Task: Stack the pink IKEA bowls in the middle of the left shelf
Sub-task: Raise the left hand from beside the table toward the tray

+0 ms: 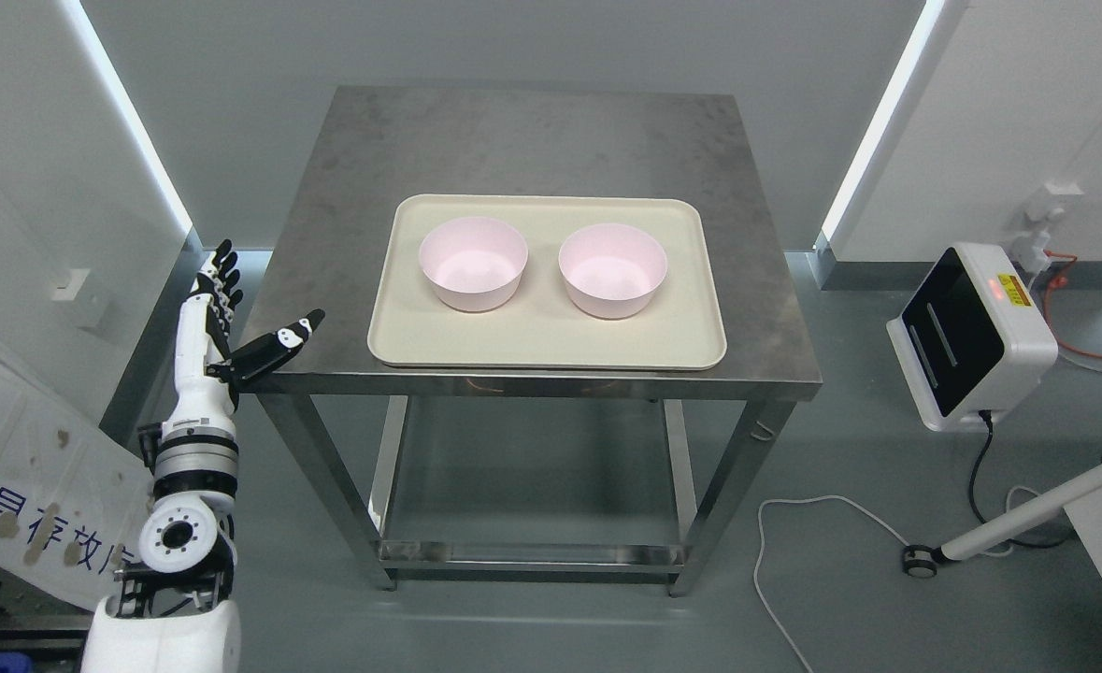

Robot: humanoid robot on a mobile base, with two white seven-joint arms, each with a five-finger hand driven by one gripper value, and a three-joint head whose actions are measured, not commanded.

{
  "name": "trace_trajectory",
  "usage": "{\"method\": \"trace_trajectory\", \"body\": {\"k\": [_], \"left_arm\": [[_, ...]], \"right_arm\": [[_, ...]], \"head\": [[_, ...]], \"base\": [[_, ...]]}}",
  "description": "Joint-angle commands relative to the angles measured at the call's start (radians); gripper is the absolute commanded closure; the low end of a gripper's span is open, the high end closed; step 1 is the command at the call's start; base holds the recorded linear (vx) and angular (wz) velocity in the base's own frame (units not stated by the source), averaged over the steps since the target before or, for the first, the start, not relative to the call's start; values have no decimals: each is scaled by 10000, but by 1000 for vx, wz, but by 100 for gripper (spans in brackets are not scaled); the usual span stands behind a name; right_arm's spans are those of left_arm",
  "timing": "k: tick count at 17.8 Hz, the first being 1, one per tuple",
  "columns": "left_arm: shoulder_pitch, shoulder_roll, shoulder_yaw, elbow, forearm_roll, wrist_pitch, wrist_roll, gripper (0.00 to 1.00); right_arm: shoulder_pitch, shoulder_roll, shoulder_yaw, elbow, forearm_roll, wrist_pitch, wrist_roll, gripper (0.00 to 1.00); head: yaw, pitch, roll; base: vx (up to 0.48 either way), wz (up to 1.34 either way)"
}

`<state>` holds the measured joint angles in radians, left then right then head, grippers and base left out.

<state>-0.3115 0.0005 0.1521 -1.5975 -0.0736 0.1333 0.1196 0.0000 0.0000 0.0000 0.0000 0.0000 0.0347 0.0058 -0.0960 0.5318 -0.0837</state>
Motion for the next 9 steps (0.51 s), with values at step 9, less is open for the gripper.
{"method": "trace_trajectory", "body": {"k": [9], "left_arm": [[-1118,1636,291,2691,-1090,-3849,-842,0]], "right_arm": [[15,-175,-107,-337,0,6,4,0]], "head": [[0,0,0]], "base": [[0,0]]}}
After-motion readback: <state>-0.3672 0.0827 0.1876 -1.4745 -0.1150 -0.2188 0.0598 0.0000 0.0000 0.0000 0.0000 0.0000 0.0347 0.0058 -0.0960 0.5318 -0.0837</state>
